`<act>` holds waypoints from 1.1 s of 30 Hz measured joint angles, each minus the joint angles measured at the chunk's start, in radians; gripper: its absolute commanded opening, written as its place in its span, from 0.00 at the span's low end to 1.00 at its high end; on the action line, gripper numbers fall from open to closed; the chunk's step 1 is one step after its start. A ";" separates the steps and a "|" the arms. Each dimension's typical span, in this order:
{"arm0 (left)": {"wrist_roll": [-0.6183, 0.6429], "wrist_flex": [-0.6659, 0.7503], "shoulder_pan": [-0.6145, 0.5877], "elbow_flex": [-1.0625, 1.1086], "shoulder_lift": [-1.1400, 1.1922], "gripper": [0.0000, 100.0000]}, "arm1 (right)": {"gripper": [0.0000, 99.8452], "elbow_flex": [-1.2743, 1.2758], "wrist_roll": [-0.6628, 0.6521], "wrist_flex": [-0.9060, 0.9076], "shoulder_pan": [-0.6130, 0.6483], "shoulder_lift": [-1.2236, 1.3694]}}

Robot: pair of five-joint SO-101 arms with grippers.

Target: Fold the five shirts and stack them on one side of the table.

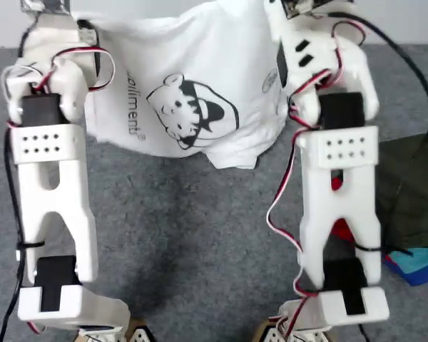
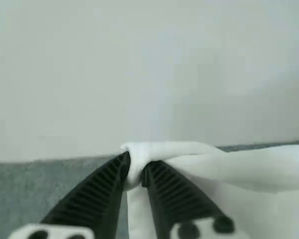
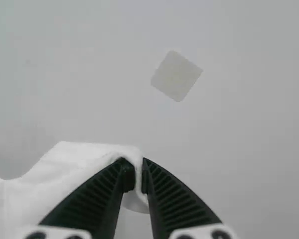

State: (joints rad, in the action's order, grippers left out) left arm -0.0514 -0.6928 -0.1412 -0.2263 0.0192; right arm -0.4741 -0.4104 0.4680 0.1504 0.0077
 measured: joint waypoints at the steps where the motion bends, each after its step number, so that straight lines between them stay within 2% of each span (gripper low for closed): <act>1: 0.000 0.074 0.002 0.012 0.002 0.01 | 0.01 -0.003 -0.003 -0.023 -0.011 0.014; 3: 0.000 0.203 0.009 0.018 0.002 0.01 | 0.01 -0.044 -0.026 -0.035 -0.032 0.034; 5: 0.000 0.261 0.025 0.003 0.000 0.01 | 0.01 -0.123 -0.040 -0.031 -0.051 0.038; 8: 0.000 0.258 0.054 -0.044 0.000 0.01 | 0.01 -0.296 -0.041 0.034 -0.074 0.037; 12: 0.000 0.163 0.071 -0.089 -0.002 0.01 | 0.01 -0.465 -0.044 0.227 -0.098 0.032; 18: 0.000 -0.109 0.071 -0.091 0.000 0.01 | 0.01 -0.479 -0.048 0.641 -0.124 0.037; 24: 0.000 -0.514 0.071 -0.117 -0.002 0.01 | 0.01 -0.479 -0.048 1.043 -0.147 0.034; 27: -0.038 -0.710 0.071 -0.129 -0.031 0.01 | 0.01 -0.476 -0.048 1.234 -0.147 0.008; 30: -0.124 -0.864 0.071 -0.129 -0.080 0.01 | 0.01 -0.420 -0.048 1.286 -0.166 -0.044; 33: -0.153 -0.985 0.071 -0.129 -0.143 0.01 | 0.01 -0.307 -0.048 1.287 -0.176 -0.138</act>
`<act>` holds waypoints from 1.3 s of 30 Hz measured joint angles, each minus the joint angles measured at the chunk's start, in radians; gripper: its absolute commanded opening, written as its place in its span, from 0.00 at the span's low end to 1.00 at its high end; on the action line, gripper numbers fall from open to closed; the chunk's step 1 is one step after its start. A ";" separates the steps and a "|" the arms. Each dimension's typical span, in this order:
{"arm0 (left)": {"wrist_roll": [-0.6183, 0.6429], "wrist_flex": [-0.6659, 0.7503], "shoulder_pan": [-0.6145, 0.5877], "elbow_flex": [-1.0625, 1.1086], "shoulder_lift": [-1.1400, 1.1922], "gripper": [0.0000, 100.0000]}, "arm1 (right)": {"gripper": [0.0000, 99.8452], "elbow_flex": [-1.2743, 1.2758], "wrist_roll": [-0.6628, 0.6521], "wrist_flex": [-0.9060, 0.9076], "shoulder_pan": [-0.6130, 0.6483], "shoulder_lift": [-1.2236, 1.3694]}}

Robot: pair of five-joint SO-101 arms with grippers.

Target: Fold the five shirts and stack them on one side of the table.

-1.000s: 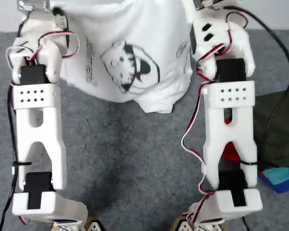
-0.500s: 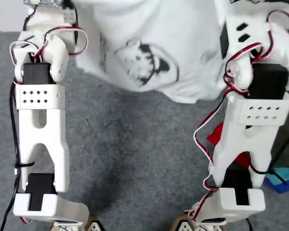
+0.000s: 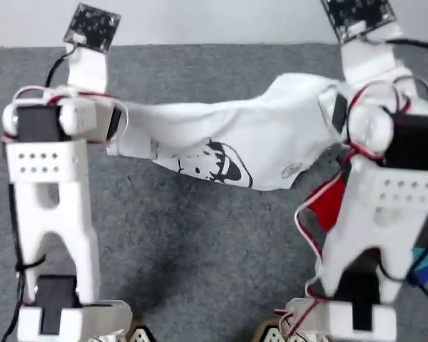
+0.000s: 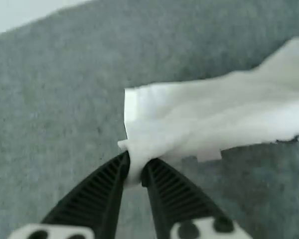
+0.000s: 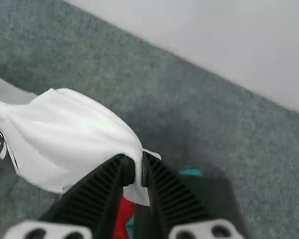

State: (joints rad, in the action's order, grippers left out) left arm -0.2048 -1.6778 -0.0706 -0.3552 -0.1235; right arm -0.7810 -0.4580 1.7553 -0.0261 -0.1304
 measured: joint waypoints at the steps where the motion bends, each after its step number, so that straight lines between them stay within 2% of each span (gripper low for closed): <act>1: -0.002 -0.026 0.000 0.000 -0.023 0.01 | 0.01 0.049 0.000 0.000 0.003 -0.043; 7: -0.003 -0.057 0.000 0.031 -0.247 0.01 | 0.01 0.388 0.000 0.000 0.025 -0.385; 11: -0.005 -0.058 0.000 0.169 -0.400 0.01 | 0.01 0.609 0.000 0.000 0.094 -0.661; 17: -0.006 -0.058 -0.002 0.390 -0.632 0.01 | 0.01 0.916 0.000 0.002 0.118 -1.039; 24: -0.006 -0.058 -0.002 0.505 -0.924 0.01 | 0.01 0.970 0.000 0.002 0.114 -1.447; 27: -0.006 -0.058 -0.005 0.557 -1.008 0.01 | 0.01 0.973 0.000 0.002 0.071 -1.505; 31: -0.006 -0.058 -0.005 0.620 -1.056 0.01 | 0.01 1.013 0.000 0.002 0.074 -1.508; 37: -0.066 -0.058 -0.005 0.809 -0.994 0.01 | 0.01 1.258 -0.005 -0.009 0.071 -1.456; 39: -0.087 -0.058 -0.005 0.836 -0.947 0.01 | 0.01 1.359 -0.031 -0.061 0.072 -1.445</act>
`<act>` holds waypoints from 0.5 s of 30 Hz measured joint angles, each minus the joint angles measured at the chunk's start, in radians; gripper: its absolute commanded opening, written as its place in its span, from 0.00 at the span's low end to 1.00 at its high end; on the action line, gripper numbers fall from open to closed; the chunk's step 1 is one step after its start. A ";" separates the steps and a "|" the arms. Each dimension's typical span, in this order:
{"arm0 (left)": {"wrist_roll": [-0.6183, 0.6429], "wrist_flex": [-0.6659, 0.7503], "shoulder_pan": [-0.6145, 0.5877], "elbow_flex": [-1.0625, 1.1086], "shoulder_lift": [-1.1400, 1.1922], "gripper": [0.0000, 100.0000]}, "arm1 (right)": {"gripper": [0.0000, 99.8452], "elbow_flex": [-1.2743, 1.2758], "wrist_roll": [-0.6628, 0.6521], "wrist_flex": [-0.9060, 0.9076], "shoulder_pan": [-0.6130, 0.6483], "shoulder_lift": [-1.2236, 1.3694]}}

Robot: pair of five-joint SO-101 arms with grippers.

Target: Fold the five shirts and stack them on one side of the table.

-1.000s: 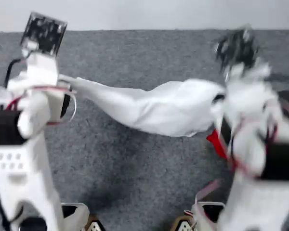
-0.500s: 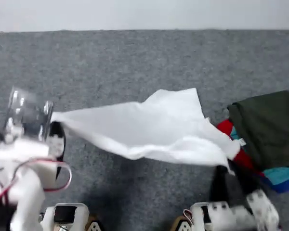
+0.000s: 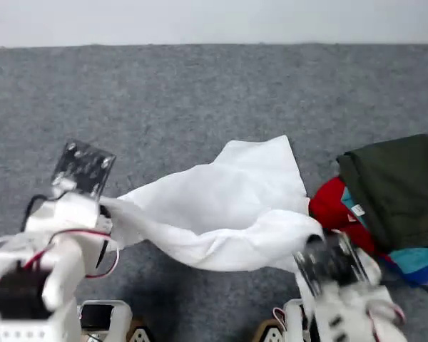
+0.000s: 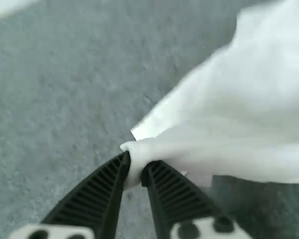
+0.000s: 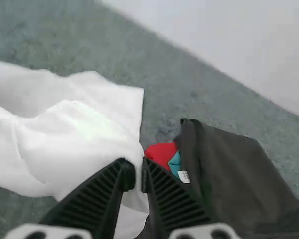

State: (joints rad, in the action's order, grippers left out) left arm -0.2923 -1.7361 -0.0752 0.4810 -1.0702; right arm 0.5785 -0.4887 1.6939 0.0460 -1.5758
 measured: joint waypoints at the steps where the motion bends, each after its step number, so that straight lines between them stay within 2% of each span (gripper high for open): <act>1: -0.008 0.000 0.000 0.003 0.026 0.01 | 0.01 0.046 -0.011 -0.034 0.000 0.006; 8: -0.063 0.014 -0.002 0.003 0.262 0.01 | 0.01 0.339 -0.051 -0.382 0.064 0.084; 15: -0.060 0.169 -0.002 0.003 0.486 0.01 | 0.01 0.525 -0.052 -0.875 0.081 0.264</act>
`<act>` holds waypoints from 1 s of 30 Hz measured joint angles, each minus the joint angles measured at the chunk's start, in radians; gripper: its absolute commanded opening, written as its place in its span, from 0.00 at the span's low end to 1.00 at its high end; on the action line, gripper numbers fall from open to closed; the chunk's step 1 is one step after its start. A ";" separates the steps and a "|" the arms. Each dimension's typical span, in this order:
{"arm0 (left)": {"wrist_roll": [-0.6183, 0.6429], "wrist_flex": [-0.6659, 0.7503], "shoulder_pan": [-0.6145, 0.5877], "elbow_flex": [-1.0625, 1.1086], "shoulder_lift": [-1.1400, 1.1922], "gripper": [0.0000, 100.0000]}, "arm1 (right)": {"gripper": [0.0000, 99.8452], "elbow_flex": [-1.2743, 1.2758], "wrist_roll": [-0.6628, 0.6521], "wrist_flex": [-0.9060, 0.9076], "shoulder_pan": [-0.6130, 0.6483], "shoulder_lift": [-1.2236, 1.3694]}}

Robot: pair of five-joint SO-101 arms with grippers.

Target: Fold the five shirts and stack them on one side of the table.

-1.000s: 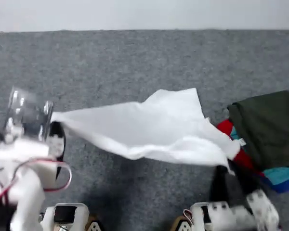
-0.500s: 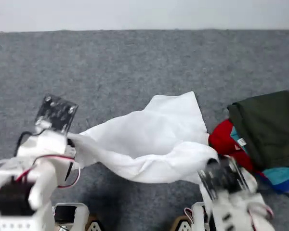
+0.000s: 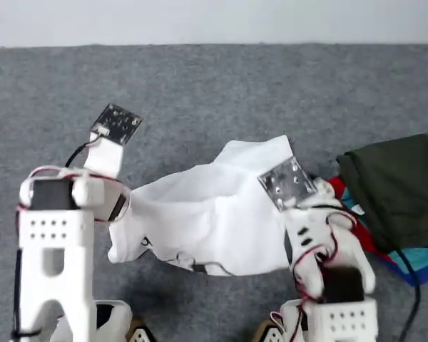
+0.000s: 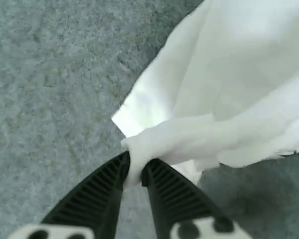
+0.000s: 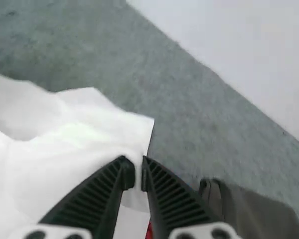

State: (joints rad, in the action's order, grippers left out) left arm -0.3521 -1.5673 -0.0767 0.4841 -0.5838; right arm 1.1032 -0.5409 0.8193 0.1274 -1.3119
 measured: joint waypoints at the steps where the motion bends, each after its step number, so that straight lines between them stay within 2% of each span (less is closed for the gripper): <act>1: 0.000 0.020 0.000 0.000 0.020 0.01 | 0.01 0.009 0.000 -0.075 0.002 0.034; 5: 0.000 0.066 0.000 0.000 0.078 0.01 | 0.01 0.011 0.000 -0.324 0.000 0.201; 9: -0.003 0.072 -0.032 0.000 0.101 0.01 | 0.01 -0.051 0.000 -0.442 0.002 0.423; 17: -0.008 0.092 -0.164 -0.021 0.181 0.01 | 0.01 -0.328 0.000 -0.471 0.002 0.936; 25: -0.032 0.325 -0.169 -0.021 0.356 0.01 | 0.02 -0.557 0.000 -0.588 0.002 1.369; 30: -0.032 0.419 -0.169 -0.021 0.500 0.02 | 0.17 -0.672 0.000 -0.592 0.011 1.565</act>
State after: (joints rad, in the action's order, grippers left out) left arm -0.3844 -1.1485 -0.2455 0.4626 -0.0836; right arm 0.4312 -0.5409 0.2271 0.1381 0.2532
